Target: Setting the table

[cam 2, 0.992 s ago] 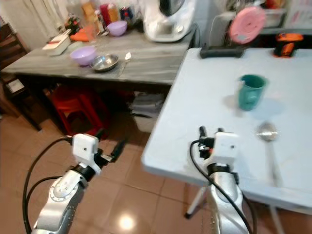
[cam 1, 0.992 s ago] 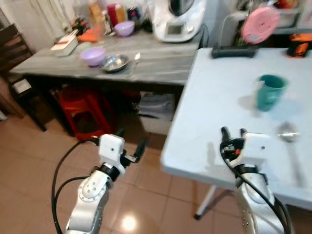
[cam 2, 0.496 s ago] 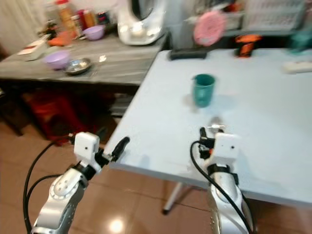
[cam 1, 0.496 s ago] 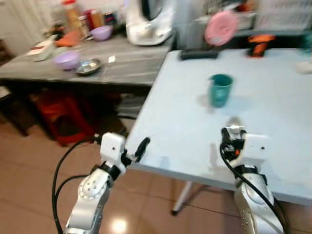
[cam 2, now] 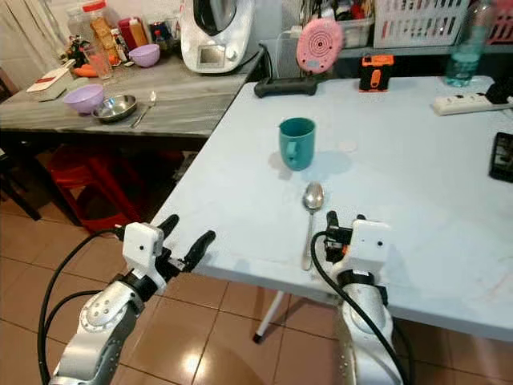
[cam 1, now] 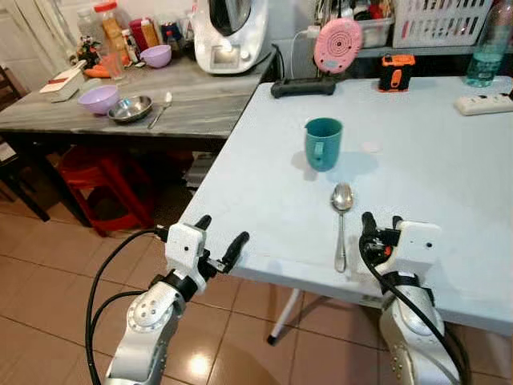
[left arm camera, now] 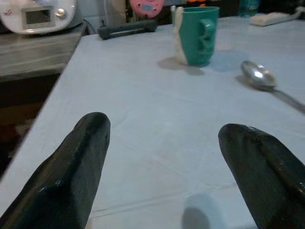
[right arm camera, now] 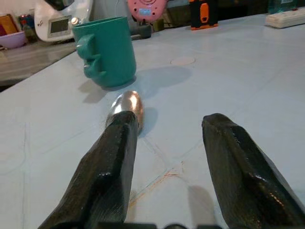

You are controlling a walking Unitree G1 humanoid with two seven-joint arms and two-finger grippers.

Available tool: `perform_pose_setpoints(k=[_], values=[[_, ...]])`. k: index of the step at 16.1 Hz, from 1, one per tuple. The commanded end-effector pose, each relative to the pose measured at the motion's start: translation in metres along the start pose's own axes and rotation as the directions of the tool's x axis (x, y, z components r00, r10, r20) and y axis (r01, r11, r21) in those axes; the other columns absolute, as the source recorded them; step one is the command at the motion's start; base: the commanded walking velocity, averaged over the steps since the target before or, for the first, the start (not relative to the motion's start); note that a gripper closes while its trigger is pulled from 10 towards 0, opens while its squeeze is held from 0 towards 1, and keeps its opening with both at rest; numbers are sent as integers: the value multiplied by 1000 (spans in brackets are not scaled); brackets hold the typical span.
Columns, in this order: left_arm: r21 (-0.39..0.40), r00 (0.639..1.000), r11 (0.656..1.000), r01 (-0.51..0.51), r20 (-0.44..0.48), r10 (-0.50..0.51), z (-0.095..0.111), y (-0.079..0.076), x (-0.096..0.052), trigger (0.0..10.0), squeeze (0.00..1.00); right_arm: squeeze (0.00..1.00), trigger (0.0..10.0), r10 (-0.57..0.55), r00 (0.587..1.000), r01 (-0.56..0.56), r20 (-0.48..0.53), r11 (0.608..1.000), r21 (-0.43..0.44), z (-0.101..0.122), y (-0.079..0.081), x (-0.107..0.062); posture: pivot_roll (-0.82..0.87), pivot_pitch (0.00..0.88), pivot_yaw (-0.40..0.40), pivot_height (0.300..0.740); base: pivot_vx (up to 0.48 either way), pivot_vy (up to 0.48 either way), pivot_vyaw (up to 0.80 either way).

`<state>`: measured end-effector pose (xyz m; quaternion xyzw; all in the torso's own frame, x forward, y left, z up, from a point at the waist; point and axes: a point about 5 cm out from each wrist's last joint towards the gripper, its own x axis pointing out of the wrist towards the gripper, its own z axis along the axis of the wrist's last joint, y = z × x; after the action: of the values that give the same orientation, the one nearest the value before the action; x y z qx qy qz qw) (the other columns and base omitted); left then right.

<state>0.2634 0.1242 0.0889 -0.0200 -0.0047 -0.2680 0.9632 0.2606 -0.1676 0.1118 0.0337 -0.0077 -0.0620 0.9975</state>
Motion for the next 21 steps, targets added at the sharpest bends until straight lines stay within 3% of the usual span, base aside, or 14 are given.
perform_pose_setpoints(k=[1,6,9,15,19,20,21], values=[[15,998,998,55,-9,-55,1,2,-5,10000,0,0,10000,15,1000,-14,-12,1000,25,1,10,4,-67,34,138,740,0,0,0],[28,981,982,186,-60,-184,-6,-2,-18,10000,0,0,10000,9,998,-9,-61,1000,5,2,12,21,-67,67,132,740,0,0,0],[24,975,976,218,-59,-216,-6,-6,-18,10000,0,0,10000,-10,987,12,-163,1000,15,-7,18,30,-66,78,122,740,0,0,0],[-2,969,970,242,-51,-242,-7,-12,-18,10000,0,0,10000,32,976,-34,-216,999,-3,-6,32,48,-70,82,113,740,0,0,0],[-3,965,967,256,-54,-255,-7,-15,-18,10000,0,0,10000,55,961,-69,-272,997,-40,-13,32,54,-66,86,106,740,0,0,0],[-3,965,966,258,-55,-258,-7,-16,-19,10000,0,0,9373,45,954,-64,-298,996,-54,-17,30,53,-66,86,106,740,0,0,0],[-4,963,965,264,-58,-264,-7,-16,-19,10000,0,0,4353,43,950,-62,-310,997,-51,-19,28,52,-67,85,106,740,0,0,0]])
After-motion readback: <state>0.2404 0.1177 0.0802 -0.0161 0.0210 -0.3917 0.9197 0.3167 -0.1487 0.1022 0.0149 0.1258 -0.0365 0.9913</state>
